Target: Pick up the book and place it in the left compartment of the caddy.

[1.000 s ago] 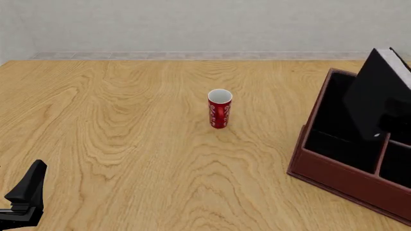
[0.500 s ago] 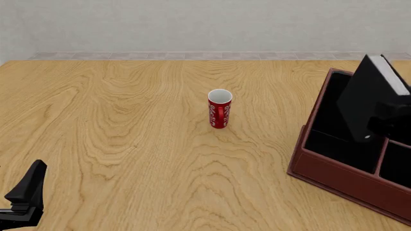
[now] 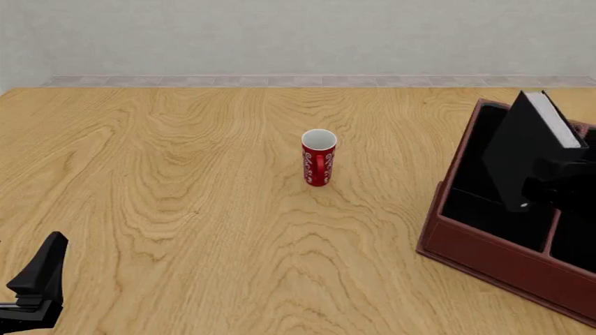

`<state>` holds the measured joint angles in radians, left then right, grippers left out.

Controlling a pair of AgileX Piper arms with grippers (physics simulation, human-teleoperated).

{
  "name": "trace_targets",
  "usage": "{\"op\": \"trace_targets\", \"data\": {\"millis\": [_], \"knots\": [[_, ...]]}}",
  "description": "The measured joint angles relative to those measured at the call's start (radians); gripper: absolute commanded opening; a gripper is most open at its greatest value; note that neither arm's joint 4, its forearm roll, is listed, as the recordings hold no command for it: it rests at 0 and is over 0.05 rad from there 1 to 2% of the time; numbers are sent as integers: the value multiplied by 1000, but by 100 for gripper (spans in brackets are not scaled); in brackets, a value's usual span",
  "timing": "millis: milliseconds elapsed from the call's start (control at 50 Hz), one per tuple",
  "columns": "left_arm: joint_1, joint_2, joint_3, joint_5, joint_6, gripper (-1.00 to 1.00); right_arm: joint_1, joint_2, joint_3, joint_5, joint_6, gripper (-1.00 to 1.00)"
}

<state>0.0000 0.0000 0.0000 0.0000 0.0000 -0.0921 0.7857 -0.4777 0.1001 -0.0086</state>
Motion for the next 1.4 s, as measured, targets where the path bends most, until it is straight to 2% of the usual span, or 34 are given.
{"op": "trace_targets", "data": {"millis": [1400], "knots": [[0,0,0,0,0,100,3,178,131,-235,10,-100]]}}
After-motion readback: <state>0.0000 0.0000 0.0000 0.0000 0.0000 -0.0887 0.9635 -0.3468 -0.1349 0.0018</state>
